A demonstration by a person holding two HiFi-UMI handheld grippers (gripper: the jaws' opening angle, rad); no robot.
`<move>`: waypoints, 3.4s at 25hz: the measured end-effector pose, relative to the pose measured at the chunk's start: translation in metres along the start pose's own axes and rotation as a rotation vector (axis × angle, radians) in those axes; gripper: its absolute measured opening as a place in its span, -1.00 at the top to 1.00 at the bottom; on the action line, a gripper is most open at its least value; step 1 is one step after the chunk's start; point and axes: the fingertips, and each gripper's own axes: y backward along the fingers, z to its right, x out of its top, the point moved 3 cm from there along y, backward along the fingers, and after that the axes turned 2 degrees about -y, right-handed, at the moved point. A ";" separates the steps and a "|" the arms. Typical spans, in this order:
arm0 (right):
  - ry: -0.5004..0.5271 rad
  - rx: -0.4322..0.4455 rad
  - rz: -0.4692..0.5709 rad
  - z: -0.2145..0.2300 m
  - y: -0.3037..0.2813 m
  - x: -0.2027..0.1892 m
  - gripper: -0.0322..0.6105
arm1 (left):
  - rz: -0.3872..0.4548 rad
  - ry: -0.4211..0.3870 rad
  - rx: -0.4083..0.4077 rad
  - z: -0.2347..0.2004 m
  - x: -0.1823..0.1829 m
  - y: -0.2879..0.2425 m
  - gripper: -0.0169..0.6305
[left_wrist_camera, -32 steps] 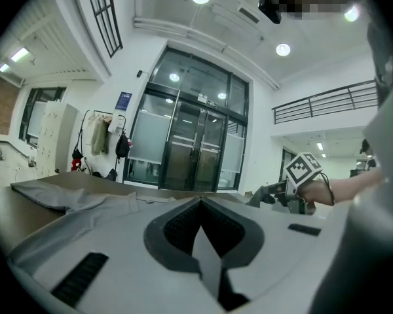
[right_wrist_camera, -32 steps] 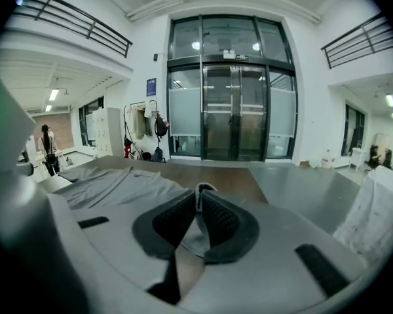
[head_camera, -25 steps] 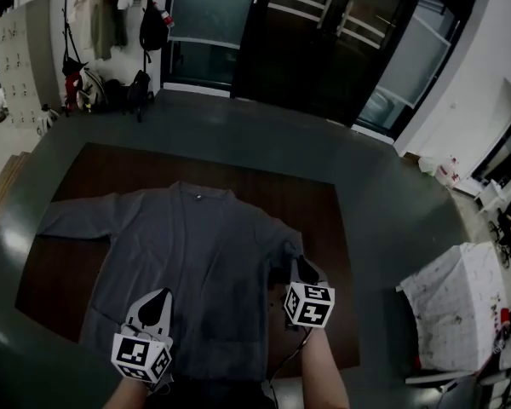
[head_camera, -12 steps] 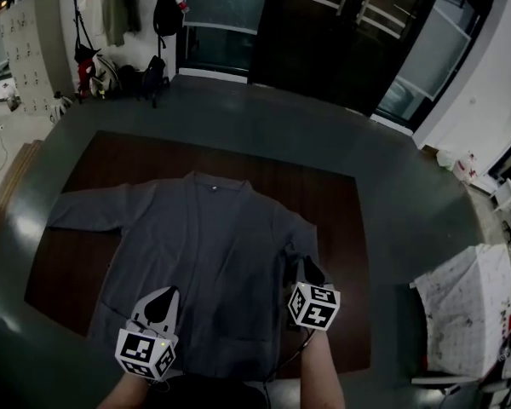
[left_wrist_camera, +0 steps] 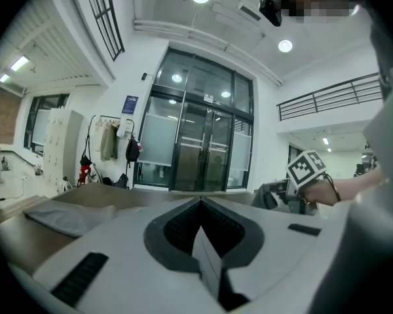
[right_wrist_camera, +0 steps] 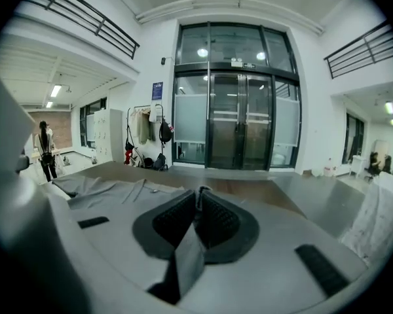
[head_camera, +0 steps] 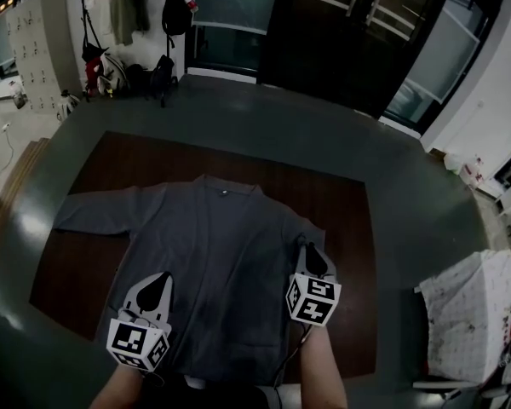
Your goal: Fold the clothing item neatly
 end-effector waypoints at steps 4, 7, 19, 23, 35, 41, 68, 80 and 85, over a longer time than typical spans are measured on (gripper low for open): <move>0.043 -0.010 0.086 -0.035 -0.008 0.054 0.82 | -0.002 0.010 -0.044 -0.026 0.003 0.000 0.92; 0.089 -0.013 0.117 -0.073 -0.018 0.083 0.82 | -0.017 0.001 -0.111 -0.045 0.004 -0.002 0.92; 0.217 0.168 -0.108 -0.273 -0.090 0.024 0.71 | -0.067 0.087 -0.158 -0.140 -0.014 -0.005 0.92; 0.226 0.289 -0.216 -0.308 -0.082 -0.022 0.60 | -0.107 0.118 -0.151 -0.159 -0.030 -0.006 0.92; -0.040 0.144 -0.512 -0.235 -0.084 -0.114 0.56 | -0.151 0.145 -0.163 -0.171 -0.047 -0.025 0.92; -0.084 0.089 -0.575 -0.239 -0.091 -0.143 0.51 | -0.157 0.153 -0.160 -0.171 -0.050 -0.028 0.92; 0.253 0.266 -0.326 -0.337 -0.220 -0.037 0.71 | -0.158 0.094 -0.074 -0.224 -0.054 -0.028 0.92; 0.177 0.373 -0.282 -0.367 -0.166 -0.048 0.58 | -0.151 0.090 -0.073 -0.230 -0.057 -0.027 0.92; 0.009 0.350 -0.094 -0.358 -0.112 -0.015 0.59 | -0.117 0.058 -0.109 -0.225 -0.042 -0.022 0.92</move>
